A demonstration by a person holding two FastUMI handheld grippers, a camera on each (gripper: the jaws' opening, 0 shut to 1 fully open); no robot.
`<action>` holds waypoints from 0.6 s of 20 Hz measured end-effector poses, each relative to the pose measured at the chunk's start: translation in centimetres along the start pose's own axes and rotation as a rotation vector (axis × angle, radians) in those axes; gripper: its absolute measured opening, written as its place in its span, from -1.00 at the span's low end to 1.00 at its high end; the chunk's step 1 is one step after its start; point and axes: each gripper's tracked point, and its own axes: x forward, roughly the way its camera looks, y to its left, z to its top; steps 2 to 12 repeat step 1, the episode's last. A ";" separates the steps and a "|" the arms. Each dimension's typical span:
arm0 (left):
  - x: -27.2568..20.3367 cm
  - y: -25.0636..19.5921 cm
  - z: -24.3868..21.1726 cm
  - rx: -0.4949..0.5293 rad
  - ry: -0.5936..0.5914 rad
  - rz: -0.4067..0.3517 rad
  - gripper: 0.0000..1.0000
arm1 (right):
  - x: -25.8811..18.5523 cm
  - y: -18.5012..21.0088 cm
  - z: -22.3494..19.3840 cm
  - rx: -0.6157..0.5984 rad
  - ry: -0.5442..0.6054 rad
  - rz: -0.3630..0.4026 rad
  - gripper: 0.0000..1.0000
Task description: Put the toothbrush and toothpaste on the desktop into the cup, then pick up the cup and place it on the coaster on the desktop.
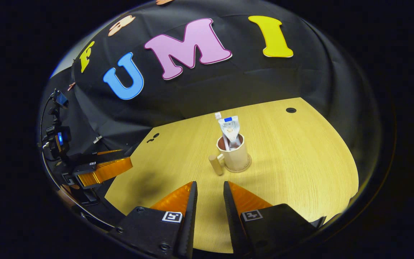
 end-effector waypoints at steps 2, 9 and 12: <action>-0.3 0.0 -0.2 -0.009 0.001 -0.006 0.86 | 0.0 0.4 0.0 -0.003 0.001 0.000 -0.10; -0.3 0.0 -0.2 -0.009 0.001 -0.006 0.86 | 0.0 0.4 0.0 -0.003 0.001 0.000 -0.10; -0.3 0.0 -0.2 -0.009 0.001 -0.006 0.86 | 0.0 0.4 0.0 -0.003 0.001 0.000 -0.10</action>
